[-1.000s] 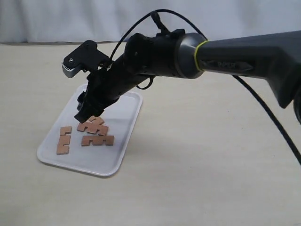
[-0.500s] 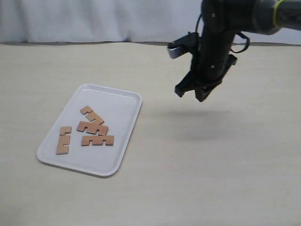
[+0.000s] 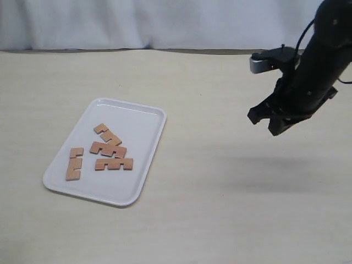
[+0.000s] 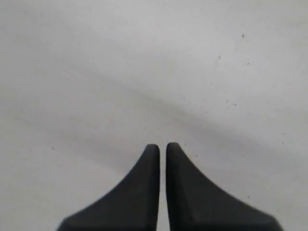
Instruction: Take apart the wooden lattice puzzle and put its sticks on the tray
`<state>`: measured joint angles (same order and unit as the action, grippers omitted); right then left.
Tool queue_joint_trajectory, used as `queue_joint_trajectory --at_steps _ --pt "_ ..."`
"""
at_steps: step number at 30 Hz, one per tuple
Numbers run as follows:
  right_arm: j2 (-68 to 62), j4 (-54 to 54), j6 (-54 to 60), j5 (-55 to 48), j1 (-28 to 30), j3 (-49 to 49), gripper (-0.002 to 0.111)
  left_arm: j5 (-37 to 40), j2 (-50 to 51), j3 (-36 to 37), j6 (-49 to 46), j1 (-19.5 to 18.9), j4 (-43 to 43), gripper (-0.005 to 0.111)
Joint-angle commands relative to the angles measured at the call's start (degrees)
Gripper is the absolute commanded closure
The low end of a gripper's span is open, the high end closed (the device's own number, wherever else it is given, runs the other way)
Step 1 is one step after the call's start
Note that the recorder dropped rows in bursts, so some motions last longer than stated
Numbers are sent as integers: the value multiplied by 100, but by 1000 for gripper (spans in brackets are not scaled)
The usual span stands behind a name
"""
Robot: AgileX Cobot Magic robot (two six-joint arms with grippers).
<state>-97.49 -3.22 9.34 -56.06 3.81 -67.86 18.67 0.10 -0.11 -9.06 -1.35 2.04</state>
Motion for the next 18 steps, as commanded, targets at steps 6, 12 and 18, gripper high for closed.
queue_joint_trajectory --at_steps 6,12,18 --pt "3277 -381 89 2633 8 1501 104 -94 -10 11 -7 1 3 107" --pt "5292 -381 92 4301 8 2750 104 -94 -10 11 -7 1 3 107" --pt "6453 -381 -49 7028 8 4303 104 -94 -10 11 -7 1 3 107"
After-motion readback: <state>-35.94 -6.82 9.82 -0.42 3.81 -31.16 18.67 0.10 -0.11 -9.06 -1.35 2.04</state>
